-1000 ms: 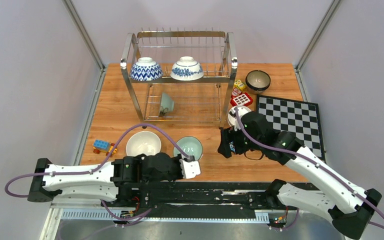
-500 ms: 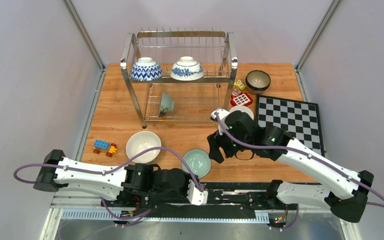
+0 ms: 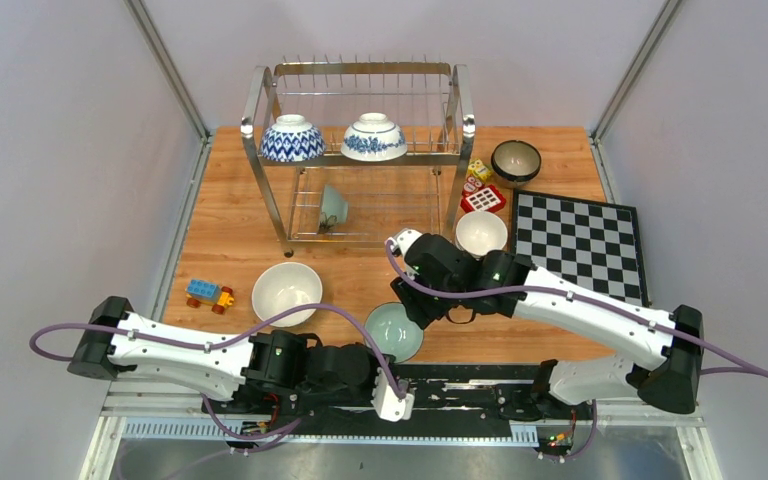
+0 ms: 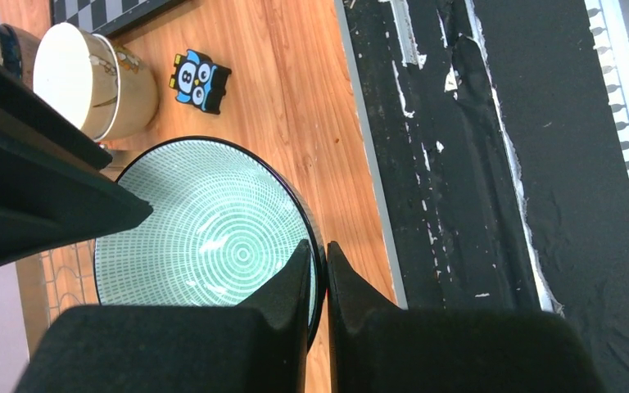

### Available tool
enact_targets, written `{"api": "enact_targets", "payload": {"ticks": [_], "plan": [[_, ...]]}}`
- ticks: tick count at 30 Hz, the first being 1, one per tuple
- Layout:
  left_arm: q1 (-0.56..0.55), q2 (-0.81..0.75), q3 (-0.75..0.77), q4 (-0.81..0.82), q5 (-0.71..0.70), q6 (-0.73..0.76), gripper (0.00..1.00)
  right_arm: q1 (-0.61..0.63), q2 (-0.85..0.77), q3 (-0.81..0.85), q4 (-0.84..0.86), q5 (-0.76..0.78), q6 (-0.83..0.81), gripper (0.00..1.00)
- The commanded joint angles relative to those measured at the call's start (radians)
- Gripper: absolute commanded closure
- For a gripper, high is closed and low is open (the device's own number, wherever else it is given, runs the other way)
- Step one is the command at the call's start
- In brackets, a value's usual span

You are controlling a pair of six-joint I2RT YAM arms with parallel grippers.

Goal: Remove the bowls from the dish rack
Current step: Place the bowl at the center of the board.

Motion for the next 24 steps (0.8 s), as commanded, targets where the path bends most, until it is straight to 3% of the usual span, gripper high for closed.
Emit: {"api": "enact_targets", "payload": {"ticks": [1,7,15,24], "plan": [[-0.021,-0.004,0.001,0.039,-0.034,0.015,1.00,0.028,0.025,0.039,-0.024,0.042,0.014,0.46],[-0.025,-0.009,-0.003,0.051,-0.040,0.001,1.00,0.051,0.045,0.009,-0.015,0.055,0.030,0.50],[-0.025,-0.009,-0.007,0.069,-0.037,-0.010,1.00,0.076,0.058,-0.016,0.003,0.060,0.060,0.66],[-0.025,-0.015,-0.026,0.106,-0.046,-0.052,1.00,0.088,0.053,-0.031,0.008,0.079,0.084,0.97]]}}
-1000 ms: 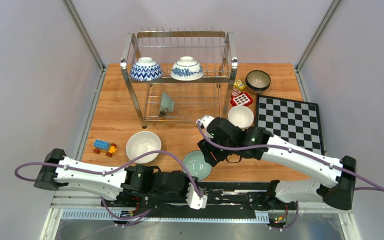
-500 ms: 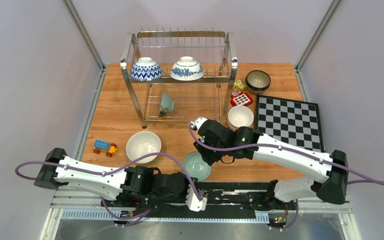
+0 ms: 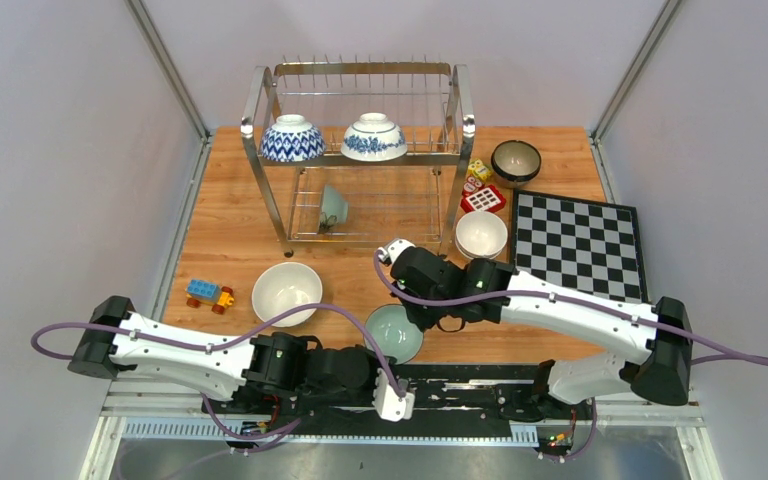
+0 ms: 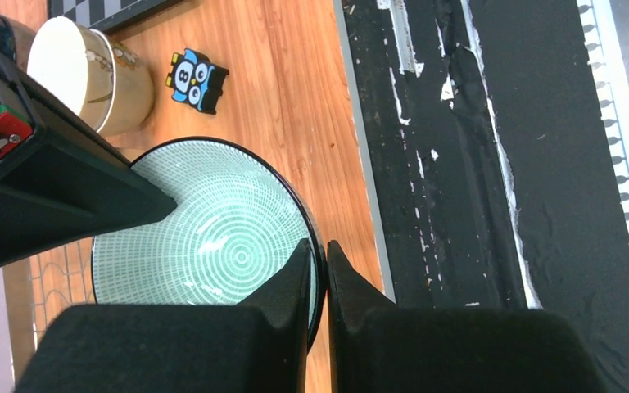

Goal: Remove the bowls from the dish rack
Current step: Place the bowl at the center of the board.

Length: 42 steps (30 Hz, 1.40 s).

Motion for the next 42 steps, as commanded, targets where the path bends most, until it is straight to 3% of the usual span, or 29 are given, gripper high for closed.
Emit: {"api": "enact_targets", "payload": {"ticks": [1,3,6,8,9,13,16,19,22,27,30,38,42], "plan": [[-0.009,-0.019,-0.012,0.084,-0.036,-0.028,1.00,0.018,-0.014,-0.028,-0.009,0.039,0.019,0.97],[-0.009,-0.028,-0.020,0.101,-0.065,-0.056,0.86,0.017,-0.035,-0.042,-0.003,0.053,0.031,0.97],[-0.008,-0.057,-0.030,0.137,-0.144,-0.129,0.46,0.017,-0.083,-0.074,-0.003,0.099,0.054,0.97],[-0.009,-0.080,-0.038,0.172,-0.239,-0.203,0.13,0.018,-0.124,-0.107,-0.003,0.143,0.074,0.97],[-0.009,-0.094,-0.042,0.187,-0.292,-0.249,0.02,0.018,-0.146,-0.126,-0.002,0.163,0.087,0.97],[-0.006,-0.125,-0.026,0.158,-0.520,-0.486,0.00,0.017,-0.239,-0.206,0.000,0.241,0.150,0.97],[0.009,-0.121,0.014,0.049,-0.637,-0.768,0.00,0.017,-0.320,-0.267,0.015,0.277,0.197,0.97],[0.025,-0.169,-0.041,0.124,-0.529,-0.912,0.00,0.016,-0.385,-0.325,0.046,0.312,0.251,0.97],[0.051,-0.198,-0.094,0.221,-0.539,-1.155,0.00,0.017,-0.423,-0.365,0.070,0.359,0.310,0.97],[0.185,-0.103,0.023,-0.091,-0.518,-1.646,0.00,0.017,-0.409,-0.385,0.072,0.420,0.411,0.97],[0.237,-0.022,0.097,-0.184,-0.444,-1.705,0.00,0.017,-0.367,-0.372,0.063,0.442,0.477,0.97],[0.240,0.170,0.261,-0.283,-0.413,-1.655,0.00,0.017,-0.276,-0.308,0.052,0.424,0.552,0.97],[0.240,0.212,0.291,-0.297,-0.428,-1.596,0.08,0.017,-0.263,-0.287,0.053,0.400,0.568,0.97]]}}
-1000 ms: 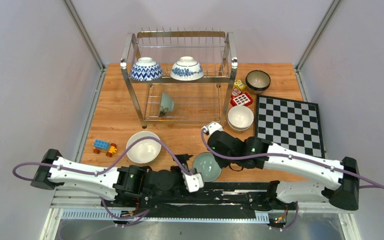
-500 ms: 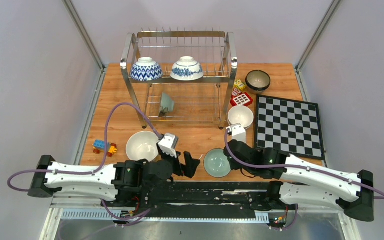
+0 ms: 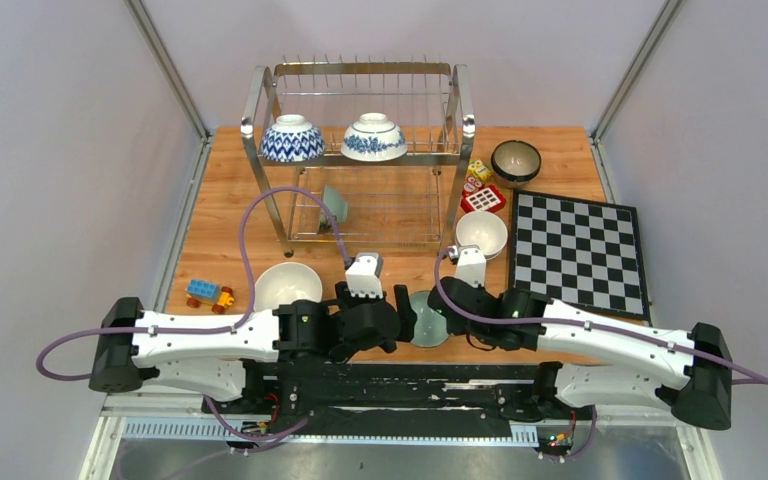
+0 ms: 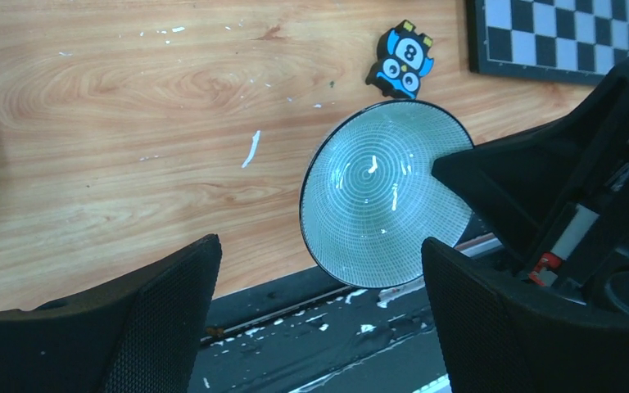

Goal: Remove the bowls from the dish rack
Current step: Place the bowl at the center of the board.

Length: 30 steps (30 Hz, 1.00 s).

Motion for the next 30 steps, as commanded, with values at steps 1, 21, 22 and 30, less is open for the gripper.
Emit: {"api": "enact_targets", "payload": {"ticks": [1,21,22,30], "plan": [[0.004,0.039,0.042,-0.060,-0.022,0.032,0.10,0.013,-0.001,0.062,0.014,-0.001,0.058,0.97],[0.038,0.121,0.027,0.022,0.055,0.115,0.70,0.015,-0.052,0.064,0.050,-0.082,0.081,0.97],[0.038,0.125,0.027,0.025,0.060,0.117,0.71,0.015,-0.052,0.064,0.054,-0.084,0.083,0.97],[0.039,0.140,0.023,0.036,0.070,0.113,0.98,0.014,-0.037,0.059,0.072,-0.108,0.076,0.97]]}}
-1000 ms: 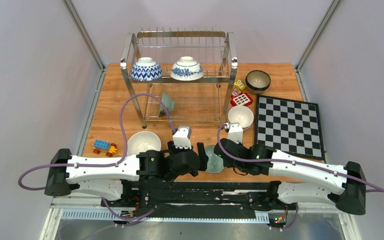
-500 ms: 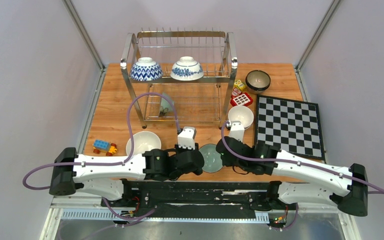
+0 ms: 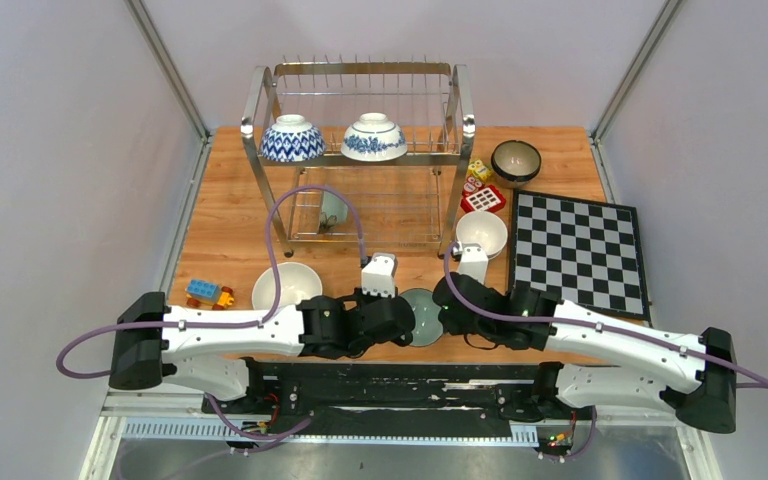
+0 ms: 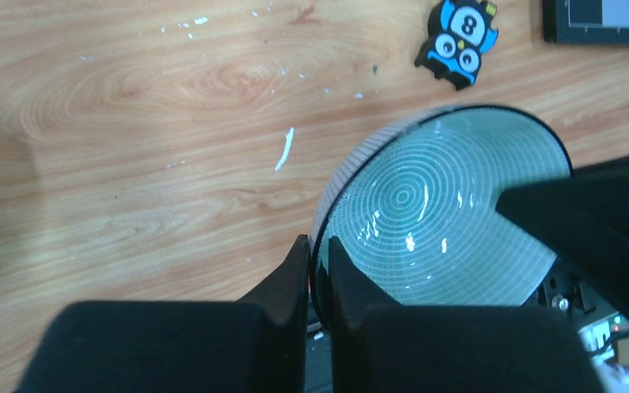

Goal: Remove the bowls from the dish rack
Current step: Place the bowl at the center of the board.

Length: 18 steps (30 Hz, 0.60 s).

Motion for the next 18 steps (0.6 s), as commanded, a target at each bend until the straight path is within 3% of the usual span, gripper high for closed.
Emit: {"api": "enact_targets", "payload": {"ticks": [1,4,10,18], "plan": [[-0.001,0.008,0.001,0.036,0.018,0.005,1.00,0.015,-0.002,0.017,0.060,-0.020,0.011,0.97],[-0.001,0.001,-0.008,0.043,0.017,0.006,1.00,0.015,0.002,0.017,0.061,-0.021,-0.023,0.96],[-0.001,-0.028,-0.034,0.054,0.018,-0.001,1.00,0.015,0.007,0.013,0.044,-0.010,-0.124,0.58],[0.001,-0.039,-0.044,0.068,0.032,-0.003,1.00,0.014,0.054,0.021,0.025,0.009,-0.214,0.55]]}}
